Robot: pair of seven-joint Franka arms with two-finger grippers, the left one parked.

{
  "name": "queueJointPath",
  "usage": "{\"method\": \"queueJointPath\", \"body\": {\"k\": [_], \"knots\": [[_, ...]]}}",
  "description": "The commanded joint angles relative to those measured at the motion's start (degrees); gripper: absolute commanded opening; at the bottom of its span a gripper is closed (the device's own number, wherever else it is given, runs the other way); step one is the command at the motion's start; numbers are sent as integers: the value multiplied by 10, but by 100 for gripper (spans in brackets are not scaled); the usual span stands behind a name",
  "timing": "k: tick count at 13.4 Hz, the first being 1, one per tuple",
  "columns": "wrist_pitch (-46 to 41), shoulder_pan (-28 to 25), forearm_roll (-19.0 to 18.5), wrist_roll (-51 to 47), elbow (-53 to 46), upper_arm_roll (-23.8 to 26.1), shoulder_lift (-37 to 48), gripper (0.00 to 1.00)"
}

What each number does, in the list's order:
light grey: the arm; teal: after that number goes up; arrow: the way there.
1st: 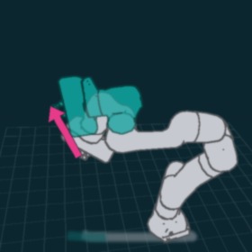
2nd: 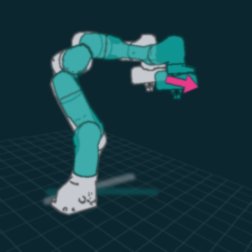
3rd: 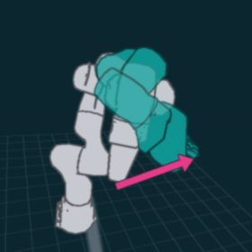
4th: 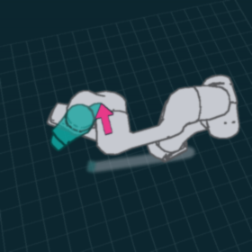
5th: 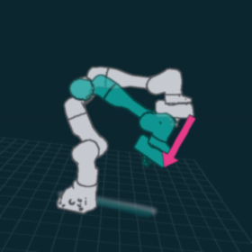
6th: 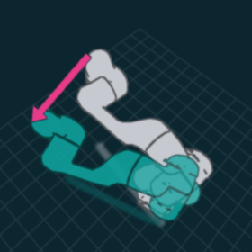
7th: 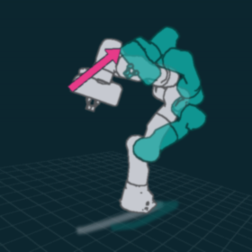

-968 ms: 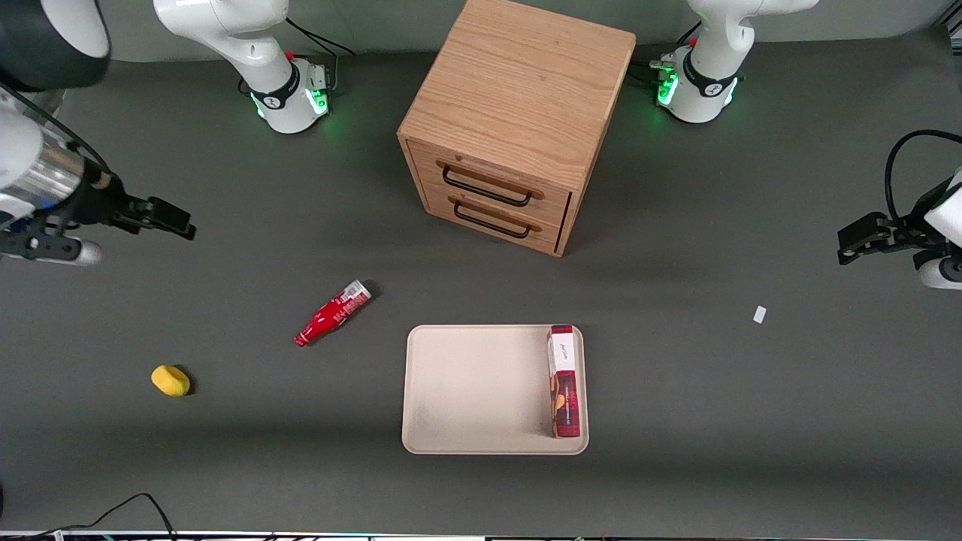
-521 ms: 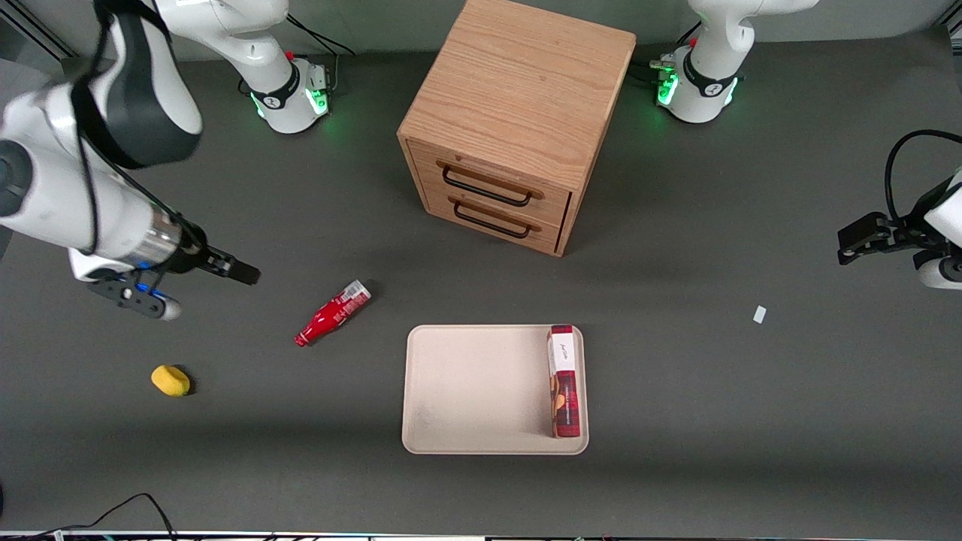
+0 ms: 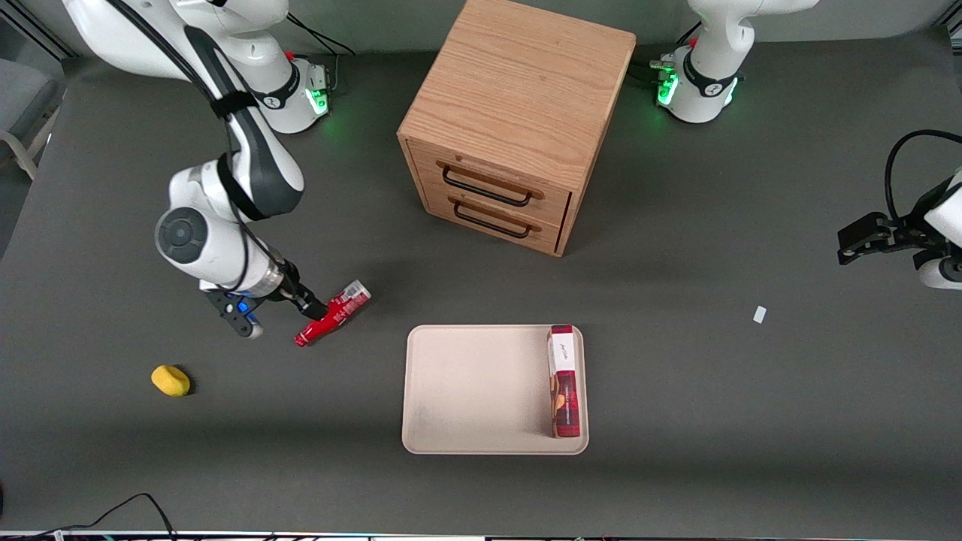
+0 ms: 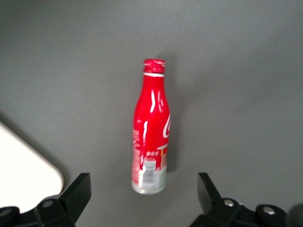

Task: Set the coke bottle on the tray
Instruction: 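Close the right gripper around the bottle's body and lift it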

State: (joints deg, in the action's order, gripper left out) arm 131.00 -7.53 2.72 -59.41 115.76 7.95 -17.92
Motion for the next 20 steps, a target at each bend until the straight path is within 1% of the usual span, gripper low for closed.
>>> {"method": "queueJointPath", "body": {"k": [1, 5, 9, 10, 13, 14, 15, 16, 17, 18, 19, 20], "knots": [[71, -1, -9, -27, 30, -1, -30, 100], [143, 0, -9, -28, 32, -2, -82, 100], [178, -1, -9, -33, 32, -3, -108, 100], [180, -1, -9, -33, 32, -2, -110, 92], [193, -1, -10, -33, 32, -2, -118, 43], [193, -1, -10, -33, 30, -2, -117, 28], [192, 0, -10, -29, 29, -2, -114, 16], [189, 0, -10, -26, 26, -2, -109, 11], [185, 1, -15, -22, 25, -3, -102, 9], [172, 2, -37, -11, 14, -2, -97, 9], [138, 8, -60, 6, -10, -1, -96, 10], [100, 9, -71, 30, -38, -1, -92, 9]]}}
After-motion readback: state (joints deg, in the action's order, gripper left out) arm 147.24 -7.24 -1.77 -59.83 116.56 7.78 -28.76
